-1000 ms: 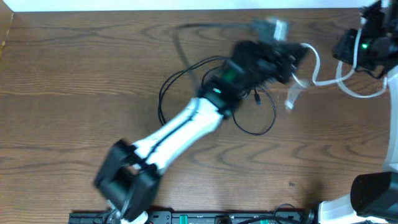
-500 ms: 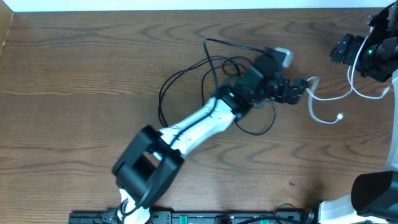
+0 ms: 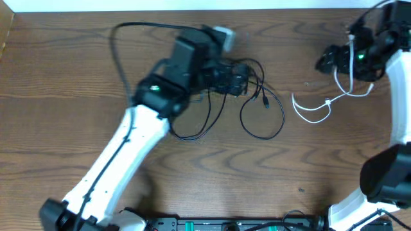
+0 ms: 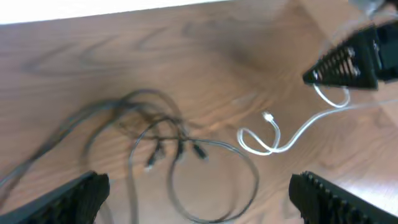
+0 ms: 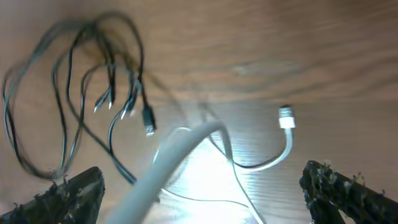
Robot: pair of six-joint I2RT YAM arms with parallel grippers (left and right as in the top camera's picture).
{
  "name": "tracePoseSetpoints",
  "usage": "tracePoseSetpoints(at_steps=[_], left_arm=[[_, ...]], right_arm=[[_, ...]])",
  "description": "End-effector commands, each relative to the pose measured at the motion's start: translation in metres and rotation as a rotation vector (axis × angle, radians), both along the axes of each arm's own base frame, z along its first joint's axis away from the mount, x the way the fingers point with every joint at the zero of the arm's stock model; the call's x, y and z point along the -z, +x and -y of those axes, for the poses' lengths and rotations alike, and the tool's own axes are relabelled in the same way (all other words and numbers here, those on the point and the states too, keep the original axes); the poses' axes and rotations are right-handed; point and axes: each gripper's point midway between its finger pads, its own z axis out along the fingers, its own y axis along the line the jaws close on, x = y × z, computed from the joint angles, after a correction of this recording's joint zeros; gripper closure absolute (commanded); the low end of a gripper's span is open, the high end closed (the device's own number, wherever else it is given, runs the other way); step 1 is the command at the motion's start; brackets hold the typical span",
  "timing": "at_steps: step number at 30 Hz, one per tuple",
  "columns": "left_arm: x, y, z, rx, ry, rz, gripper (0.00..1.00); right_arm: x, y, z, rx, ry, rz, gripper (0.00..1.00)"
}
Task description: Untangle cables
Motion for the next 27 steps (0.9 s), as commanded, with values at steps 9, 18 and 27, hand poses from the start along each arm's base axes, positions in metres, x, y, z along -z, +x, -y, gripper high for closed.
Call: tracePoseSetpoints(at_steps=[9, 18, 27], left_arm=[[-0.017, -0.003, -0.153, -0.331, 0.050, -0.083, 0.02], [-0.015, -0.001, -0.163, -0.358, 0.068, -0.080, 0.02], [-0.014, 0.000, -0.166, -0.369, 0.076, -0.078, 0.02]], right_arm=[[0.099, -0.012, -0.062, -0.177, -0.081, -0.309, 0.01], [0.138, -0.011, -0.067, -0.045, -0.133, -0.402, 0.06], [0.164, -0.042, -0.087, 0.072, -0.119, -0.526, 0.21]])
